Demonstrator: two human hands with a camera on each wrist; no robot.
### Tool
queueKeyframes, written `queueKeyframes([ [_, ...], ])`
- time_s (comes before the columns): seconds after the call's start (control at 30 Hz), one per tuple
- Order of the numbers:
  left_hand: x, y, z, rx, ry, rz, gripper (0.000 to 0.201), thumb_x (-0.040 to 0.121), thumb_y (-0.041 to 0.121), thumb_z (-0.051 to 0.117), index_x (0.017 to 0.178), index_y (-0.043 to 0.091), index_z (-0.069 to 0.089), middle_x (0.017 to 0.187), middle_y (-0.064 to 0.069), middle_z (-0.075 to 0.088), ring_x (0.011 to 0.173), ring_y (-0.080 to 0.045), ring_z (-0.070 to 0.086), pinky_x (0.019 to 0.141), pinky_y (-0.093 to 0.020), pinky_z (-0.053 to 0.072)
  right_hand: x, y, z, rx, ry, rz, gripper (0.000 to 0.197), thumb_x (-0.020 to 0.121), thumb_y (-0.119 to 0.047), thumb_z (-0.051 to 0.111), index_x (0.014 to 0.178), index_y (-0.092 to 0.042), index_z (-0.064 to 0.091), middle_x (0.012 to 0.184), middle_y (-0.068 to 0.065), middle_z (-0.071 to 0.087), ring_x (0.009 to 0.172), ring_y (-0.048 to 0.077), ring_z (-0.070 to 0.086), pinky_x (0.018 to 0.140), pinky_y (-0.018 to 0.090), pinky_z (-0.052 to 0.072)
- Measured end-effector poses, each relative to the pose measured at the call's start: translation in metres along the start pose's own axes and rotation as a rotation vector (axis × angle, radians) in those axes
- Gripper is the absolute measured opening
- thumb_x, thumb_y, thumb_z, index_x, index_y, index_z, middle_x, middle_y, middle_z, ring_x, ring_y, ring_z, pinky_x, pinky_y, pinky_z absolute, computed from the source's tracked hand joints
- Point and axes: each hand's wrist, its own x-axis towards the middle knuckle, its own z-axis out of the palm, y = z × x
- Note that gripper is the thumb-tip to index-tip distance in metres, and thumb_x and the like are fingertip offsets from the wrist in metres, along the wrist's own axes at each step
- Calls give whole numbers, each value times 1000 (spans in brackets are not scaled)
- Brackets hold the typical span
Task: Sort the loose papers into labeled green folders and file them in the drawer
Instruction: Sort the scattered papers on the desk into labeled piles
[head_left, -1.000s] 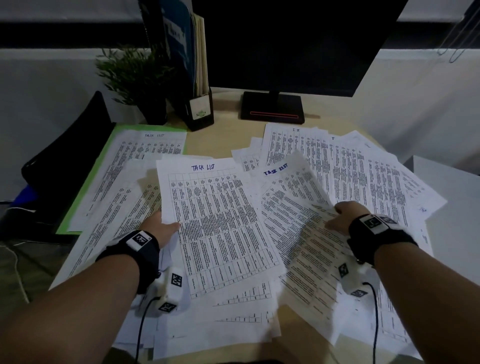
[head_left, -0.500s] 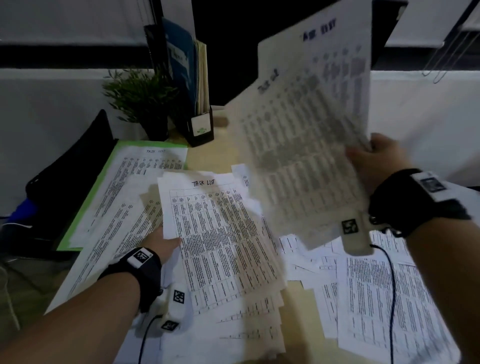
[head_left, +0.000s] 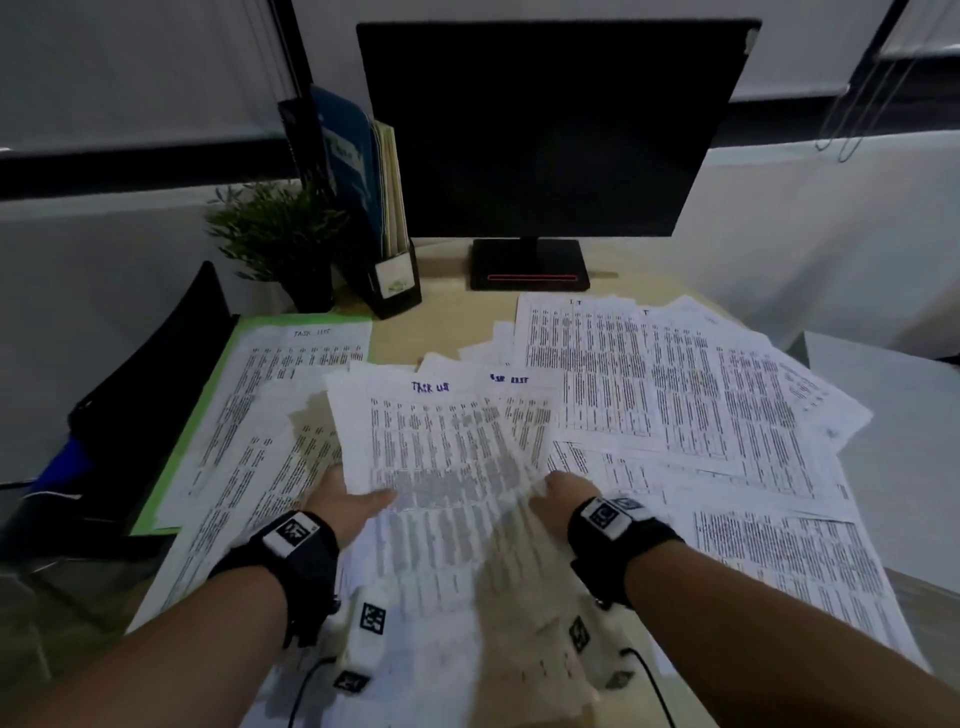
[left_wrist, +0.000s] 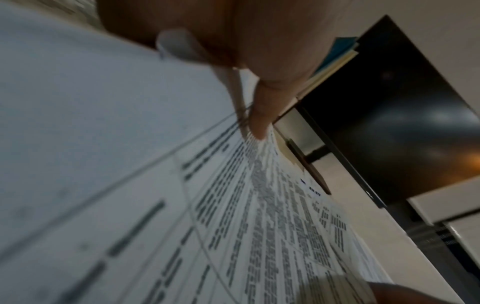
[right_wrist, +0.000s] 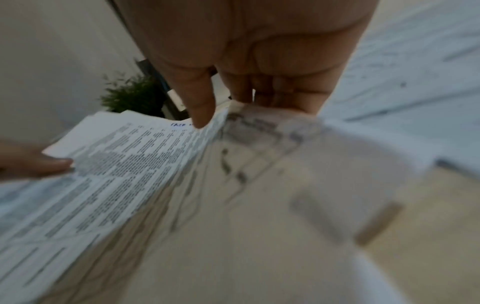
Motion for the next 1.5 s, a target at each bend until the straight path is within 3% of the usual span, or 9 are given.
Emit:
queueKeyframes([
  [0.2, -21, 32, 7, 88, 50, 165, 57, 90, 13, 62, 141, 18, 36, 135, -3, 52, 120, -25, 51, 104, -43, 40, -10, 20, -33, -249, 33, -10, 92, 76, -70, 58, 143, -12, 31, 143, 11, 36, 127, 29, 42, 104, 42, 40],
  [0.33, -47, 76, -7, -41, 43, 368, 59, 90, 10, 62, 143, 18, 36, 132, -3, 55, 119, -22, 53, 105, -42, 40, -9, 44, -79, 170, 92, -8, 114, 68, -69, 66, 150, -9, 15, 156, 11, 20, 139, 29, 29, 111, 43, 30],
  [0.4, -60, 97, -13, -136, -3, 429, 68, 86, 17, 67, 145, 19, 34, 133, 0, 55, 121, -20, 53, 106, -43, 40, -13, 50, -100, 522, 88, -146, 122, 49, -73, 76, 146, -13, 30, 148, 9, 39, 133, 27, 41, 111, 48, 32],
  [0.57, -88, 149, -10, -364, -253, 455, 70, 52, 23, 92, 113, 8, 61, 106, -13, 70, 106, -31, 64, 89, -40, 55, -51, 46, -144, 1178, 116, -558, 77, 28, -33, 96, 96, -10, 68, 93, 9, 74, 86, 25, 71, 72, 37, 58],
  [0.73, -102, 178, 21, -216, -180, 542, 72, 55, 51, 81, 112, 10, 66, 108, -8, 71, 102, -27, 66, 94, -50, 51, -81, 41, -179, 1028, 486, -641, 35, 68, 3, 78, 94, -17, 67, 85, -5, 74, 81, 14, 71, 75, 40, 58],
  [0.83, -112, 194, 44, -244, 0, 624, 34, 83, 22, 71, 114, 9, 66, 105, -5, 70, 93, -18, 66, 84, -29, 54, -99, 46, -193, 1039, 640, -679, 39, 72, -1, 77, 108, -9, 65, 92, -8, 70, 77, 2, 69, 64, 21, 57],
  [0.9, -119, 197, 53, -259, 4, 686, 29, 84, 15, 71, 112, 15, 66, 102, 4, 68, 91, -5, 65, 78, -17, 51, -103, 53, -194, 1040, 699, -680, 45, 71, -5, 79, 113, -9, 64, 100, -4, 71, 87, 9, 70, 72, 29, 59],
  [1.1, -114, 180, 78, -235, -163, 676, 97, 47, 47, 91, 131, 18, 52, 123, 2, 63, 116, -13, 58, 99, -44, 48, -107, 74, -177, 1183, 792, -720, 68, 60, -1, 82, 117, -17, 49, 103, -7, 69, 96, 15, 68, 73, 27, 57],
  [1.5, -96, 186, 100, -421, 2, 653, 41, 71, 5, 80, 107, 18, 66, 95, 7, 73, 89, -4, 69, 71, -19, 56, -93, 83, -188, 1115, 766, -861, 55, 76, 11, 67, 102, -28, 37, 107, 0, 60, 96, 12, 63, 73, 21, 54],
])
